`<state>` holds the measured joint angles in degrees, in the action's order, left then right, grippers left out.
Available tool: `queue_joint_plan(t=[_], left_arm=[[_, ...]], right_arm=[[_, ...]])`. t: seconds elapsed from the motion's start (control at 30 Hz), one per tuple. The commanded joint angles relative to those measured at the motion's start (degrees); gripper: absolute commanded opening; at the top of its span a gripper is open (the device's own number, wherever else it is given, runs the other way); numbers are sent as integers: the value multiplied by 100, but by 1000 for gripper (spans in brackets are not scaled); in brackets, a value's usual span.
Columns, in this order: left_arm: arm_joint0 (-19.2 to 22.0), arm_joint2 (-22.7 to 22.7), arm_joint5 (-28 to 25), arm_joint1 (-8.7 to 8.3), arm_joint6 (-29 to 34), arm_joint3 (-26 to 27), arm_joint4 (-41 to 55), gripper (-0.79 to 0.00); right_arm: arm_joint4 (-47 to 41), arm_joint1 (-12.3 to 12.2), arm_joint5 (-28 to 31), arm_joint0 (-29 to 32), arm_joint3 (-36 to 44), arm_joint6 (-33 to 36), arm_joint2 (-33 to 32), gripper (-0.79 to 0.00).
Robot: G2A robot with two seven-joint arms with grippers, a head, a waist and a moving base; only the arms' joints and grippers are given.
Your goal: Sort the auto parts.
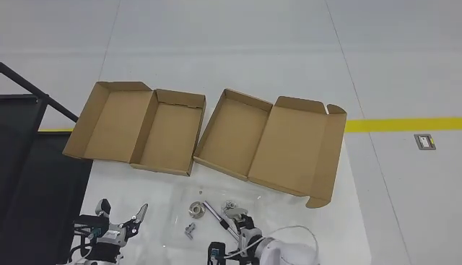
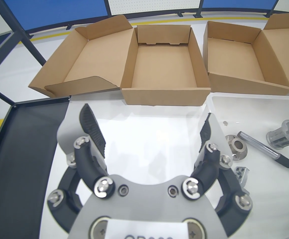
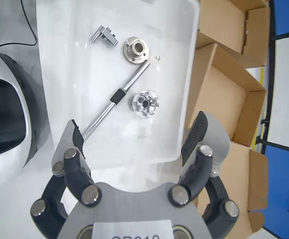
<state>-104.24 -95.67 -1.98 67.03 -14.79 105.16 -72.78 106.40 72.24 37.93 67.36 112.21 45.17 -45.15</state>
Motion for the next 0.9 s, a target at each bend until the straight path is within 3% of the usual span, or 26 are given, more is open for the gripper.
queue_joint_plan(t=[0.0, 0.13, 0.43, 0.63, 0.8, 0.87], left_arm=[[1, -1, -2, -1, 1, 1, -1, 0], [1, -1, -2, -1, 1, 1, -1, 0], [1, -1, -2, -1, 1, 1, -1, 0], [1, -1, -2, -1, 1, 1, -1, 0], [1, -1, -2, -1, 1, 1, -1, 0], [1, -1, -2, -1, 1, 1, -1, 0]], right_arm=[[-440, 148, -231, -354, -354, 402, 214, 0], [-1377, 383, -782, -792, -820, 948, 320, 0], [-1421, 396, -815, -828, -842, 1013, 317, 0], [-1856, 530, -1735, -918, -1311, 1064, 231, 0], [-2398, 677, -1961, -1255, -1839, 1203, 264, 0], [-2562, 730, -2042, -1374, -1993, 1298, 291, -68]])
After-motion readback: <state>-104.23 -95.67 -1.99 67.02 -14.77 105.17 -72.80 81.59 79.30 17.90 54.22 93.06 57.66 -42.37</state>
